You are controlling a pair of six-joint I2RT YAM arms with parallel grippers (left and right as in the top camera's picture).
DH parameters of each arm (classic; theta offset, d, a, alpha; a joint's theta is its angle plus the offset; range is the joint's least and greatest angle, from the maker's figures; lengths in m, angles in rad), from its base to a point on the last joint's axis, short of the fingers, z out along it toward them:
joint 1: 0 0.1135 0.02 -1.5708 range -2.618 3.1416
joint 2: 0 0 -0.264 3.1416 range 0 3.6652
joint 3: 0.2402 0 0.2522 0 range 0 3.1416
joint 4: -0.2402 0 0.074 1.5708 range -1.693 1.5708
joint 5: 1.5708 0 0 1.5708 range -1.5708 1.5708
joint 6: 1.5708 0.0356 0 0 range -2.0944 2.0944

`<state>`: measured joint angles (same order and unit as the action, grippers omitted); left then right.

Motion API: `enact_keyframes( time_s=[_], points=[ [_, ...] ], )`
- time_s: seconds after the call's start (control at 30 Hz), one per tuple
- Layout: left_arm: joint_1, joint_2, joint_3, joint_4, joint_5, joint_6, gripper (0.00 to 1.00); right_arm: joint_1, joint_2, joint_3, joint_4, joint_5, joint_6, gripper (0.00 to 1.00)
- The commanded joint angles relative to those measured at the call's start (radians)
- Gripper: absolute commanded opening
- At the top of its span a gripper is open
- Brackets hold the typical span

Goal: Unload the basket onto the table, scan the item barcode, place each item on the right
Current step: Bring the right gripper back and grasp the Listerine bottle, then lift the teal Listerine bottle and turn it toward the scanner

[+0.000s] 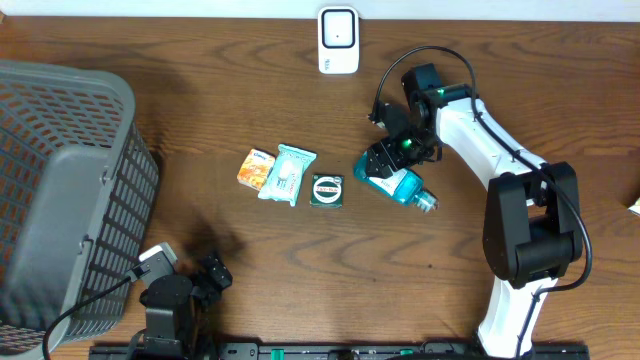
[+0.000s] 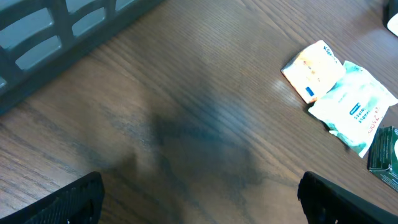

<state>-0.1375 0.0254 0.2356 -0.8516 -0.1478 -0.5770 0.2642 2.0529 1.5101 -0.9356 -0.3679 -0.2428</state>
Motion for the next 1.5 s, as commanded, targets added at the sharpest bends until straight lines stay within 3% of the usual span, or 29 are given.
enact_keyframes(
  time_s=[0.0, 0.1, 0.2, 0.3, 0.47, 0.67, 0.73, 0.87, 0.97, 1.1, 1.23, 1.47],
  points=[
    [0.003, -0.002, -0.004, -0.063, -0.029, 0.003, 0.98, 0.007, 0.0, 0.018, -0.003, -0.011, 0.003, 0.81],
    [0.003, -0.002, -0.004, -0.063, -0.029, 0.002, 0.98, 0.007, 0.0, 0.019, -0.003, 0.035, 0.029, 0.84],
    [0.003, -0.002, -0.004, -0.063, -0.029, 0.002, 0.98, 0.004, 0.0, 0.04, -0.003, 0.037, 0.011, 0.99],
    [0.003, -0.002, -0.004, -0.063, -0.029, 0.003, 0.98, 0.004, 0.008, 0.027, -0.01, 0.056, -0.144, 0.99],
    [0.003, -0.002, -0.004, -0.063, -0.029, 0.002, 0.98, 0.004, 0.029, -0.007, -0.024, 0.055, -0.253, 0.99],
    [0.003, -0.002, -0.004, -0.063, -0.029, 0.002, 0.98, -0.008, 0.09, -0.014, -0.034, 0.018, -0.261, 0.91],
    [0.003, -0.002, -0.004, -0.063, -0.029, 0.003, 0.98, -0.008, 0.125, -0.015, -0.04, 0.019, -0.272, 0.82],
    [0.003, -0.002, -0.004, -0.063, -0.029, 0.003, 0.98, -0.008, 0.171, -0.015, -0.052, 0.044, -0.266, 0.4],
    [0.003, -0.002, -0.004, -0.063, -0.029, 0.003, 0.98, -0.008, 0.169, -0.003, -0.055, 0.049, -0.247, 0.31],
    [0.003, -0.002, -0.004, -0.063, -0.029, 0.003, 0.98, -0.008, 0.169, 0.043, -0.064, 0.126, -0.15, 0.11],
    [0.003, -0.002, -0.004, -0.063, -0.029, 0.003, 0.98, -0.002, 0.169, 0.099, -0.087, 0.234, -0.036, 0.04],
    [0.003, -0.002, -0.004, -0.063, -0.029, 0.003, 0.98, 0.049, 0.169, 0.164, -0.128, 0.29, 0.049, 0.08]
  ],
)
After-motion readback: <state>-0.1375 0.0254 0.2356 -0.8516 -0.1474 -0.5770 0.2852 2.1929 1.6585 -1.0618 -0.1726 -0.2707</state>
